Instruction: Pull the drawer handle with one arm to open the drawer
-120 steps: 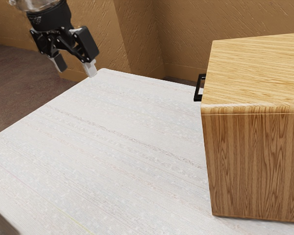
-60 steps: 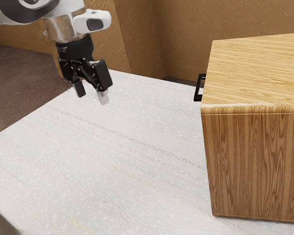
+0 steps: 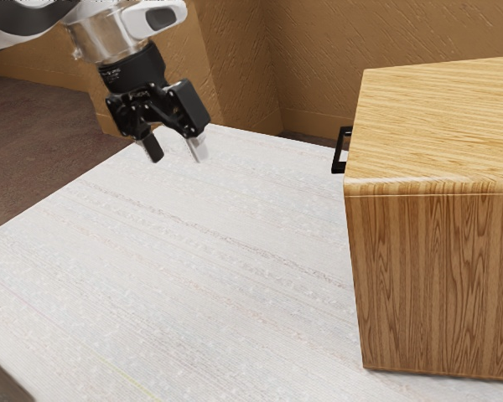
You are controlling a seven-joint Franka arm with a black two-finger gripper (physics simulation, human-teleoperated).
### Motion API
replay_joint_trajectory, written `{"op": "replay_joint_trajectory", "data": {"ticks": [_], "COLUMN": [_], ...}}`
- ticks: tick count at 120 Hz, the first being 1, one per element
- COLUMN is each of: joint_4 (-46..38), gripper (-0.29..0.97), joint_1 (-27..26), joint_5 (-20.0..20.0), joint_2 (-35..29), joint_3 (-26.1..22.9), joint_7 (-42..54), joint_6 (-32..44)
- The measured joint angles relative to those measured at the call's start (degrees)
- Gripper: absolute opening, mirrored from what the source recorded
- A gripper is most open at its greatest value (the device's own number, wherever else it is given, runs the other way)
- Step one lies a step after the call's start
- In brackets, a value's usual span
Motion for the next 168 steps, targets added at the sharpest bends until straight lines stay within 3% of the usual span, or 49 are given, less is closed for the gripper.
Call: {"op": "replay_joint_trajectory", "data": {"ticks": [20,42,59,82,100,122,168], "joint_4": [6.34,7.95,9.53,9.50,9.61,9.58,9.54], "gripper": [0.68,0.68,0.68,0.67,0.55,0.43,0.38], "joint_1": [1.28,2.92,2.32,3.77,3.27,2.70,2.71], "joint_5": [-3.40,-4.62,-4.70,-9.07,-10.33,-15.46,-21.37], "joint_2": [9.92,10.24,12.36,13.70,16.69,17.51,22.14], "joint_3": [-1.85,-1.45,-4.55,-4.47,-5.55,-6.04,-6.96], "joint_7": [-4.48,-8.37,-9.49,-10.08,-10.19,-10.26,-9.43], "joint_6": [0.30,-0.09,4.71,9.68,14.29,17.67,22.97]}}
